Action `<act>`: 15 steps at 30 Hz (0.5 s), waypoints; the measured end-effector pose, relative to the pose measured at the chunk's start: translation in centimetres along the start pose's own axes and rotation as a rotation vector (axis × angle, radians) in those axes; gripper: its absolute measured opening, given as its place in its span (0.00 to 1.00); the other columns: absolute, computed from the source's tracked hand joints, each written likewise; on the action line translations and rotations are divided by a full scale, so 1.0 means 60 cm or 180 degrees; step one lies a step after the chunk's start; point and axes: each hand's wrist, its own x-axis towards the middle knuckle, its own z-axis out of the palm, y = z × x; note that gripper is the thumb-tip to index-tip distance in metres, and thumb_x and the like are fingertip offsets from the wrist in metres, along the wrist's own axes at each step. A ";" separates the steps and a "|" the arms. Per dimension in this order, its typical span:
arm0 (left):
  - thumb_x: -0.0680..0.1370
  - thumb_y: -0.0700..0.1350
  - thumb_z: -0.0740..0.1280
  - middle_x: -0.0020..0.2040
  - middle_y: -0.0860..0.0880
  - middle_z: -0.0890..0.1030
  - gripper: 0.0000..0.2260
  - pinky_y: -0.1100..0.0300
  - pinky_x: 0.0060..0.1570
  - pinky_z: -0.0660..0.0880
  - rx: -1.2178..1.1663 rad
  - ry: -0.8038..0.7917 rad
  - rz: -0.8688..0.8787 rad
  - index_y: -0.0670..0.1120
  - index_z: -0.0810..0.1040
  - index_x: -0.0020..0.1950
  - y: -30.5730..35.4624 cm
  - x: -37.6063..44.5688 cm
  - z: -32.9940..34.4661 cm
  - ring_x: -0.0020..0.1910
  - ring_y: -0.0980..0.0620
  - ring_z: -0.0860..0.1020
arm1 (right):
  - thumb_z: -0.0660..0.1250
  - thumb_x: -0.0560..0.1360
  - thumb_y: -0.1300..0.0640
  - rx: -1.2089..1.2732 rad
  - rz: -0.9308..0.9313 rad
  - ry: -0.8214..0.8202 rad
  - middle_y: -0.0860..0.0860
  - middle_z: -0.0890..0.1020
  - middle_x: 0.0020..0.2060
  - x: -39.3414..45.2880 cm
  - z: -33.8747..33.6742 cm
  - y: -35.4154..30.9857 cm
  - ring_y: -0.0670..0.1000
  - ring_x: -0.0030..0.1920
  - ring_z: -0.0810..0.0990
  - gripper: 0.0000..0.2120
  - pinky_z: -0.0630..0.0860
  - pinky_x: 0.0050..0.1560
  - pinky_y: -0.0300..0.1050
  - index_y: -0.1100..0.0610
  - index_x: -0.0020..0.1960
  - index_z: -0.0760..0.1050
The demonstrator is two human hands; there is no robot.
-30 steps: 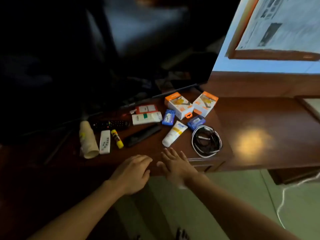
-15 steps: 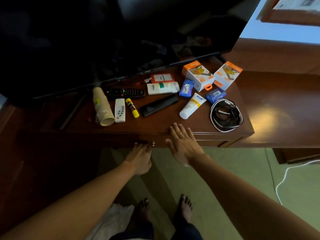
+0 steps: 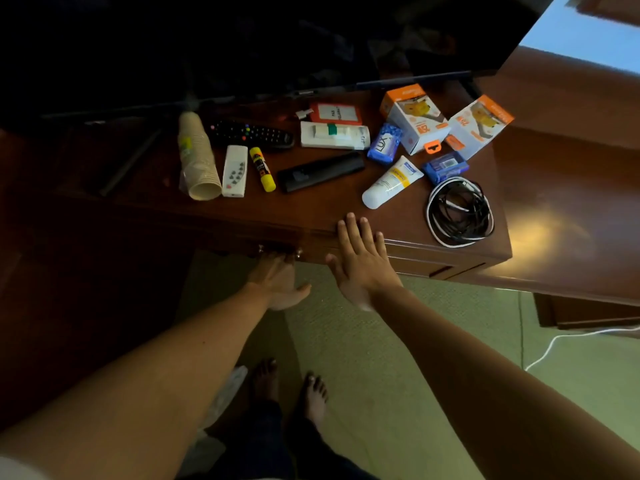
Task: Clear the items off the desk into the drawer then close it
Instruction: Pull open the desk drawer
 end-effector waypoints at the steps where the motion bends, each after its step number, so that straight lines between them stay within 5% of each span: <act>1: 0.77 0.70 0.56 0.71 0.41 0.71 0.38 0.49 0.68 0.67 0.0075 0.0016 -0.0010 0.43 0.64 0.76 0.005 -0.003 -0.001 0.68 0.42 0.70 | 0.43 0.84 0.40 0.0029 -0.0015 -0.0016 0.53 0.35 0.80 0.001 0.000 0.001 0.55 0.78 0.31 0.33 0.35 0.78 0.57 0.56 0.82 0.37; 8: 0.72 0.78 0.45 0.75 0.40 0.67 0.50 0.48 0.70 0.63 0.0460 0.0010 -0.0039 0.41 0.59 0.79 0.009 -0.032 0.012 0.73 0.41 0.66 | 0.43 0.84 0.40 0.0133 -0.0098 -0.0036 0.53 0.36 0.80 0.000 -0.005 0.005 0.55 0.79 0.32 0.33 0.35 0.77 0.57 0.56 0.82 0.38; 15: 0.73 0.77 0.47 0.77 0.40 0.64 0.49 0.49 0.72 0.61 0.0323 -0.0078 -0.0040 0.41 0.56 0.80 0.019 -0.089 0.046 0.75 0.41 0.64 | 0.42 0.84 0.39 0.0189 -0.0087 -0.0130 0.54 0.34 0.80 -0.001 -0.008 -0.002 0.55 0.78 0.30 0.34 0.33 0.76 0.56 0.56 0.81 0.36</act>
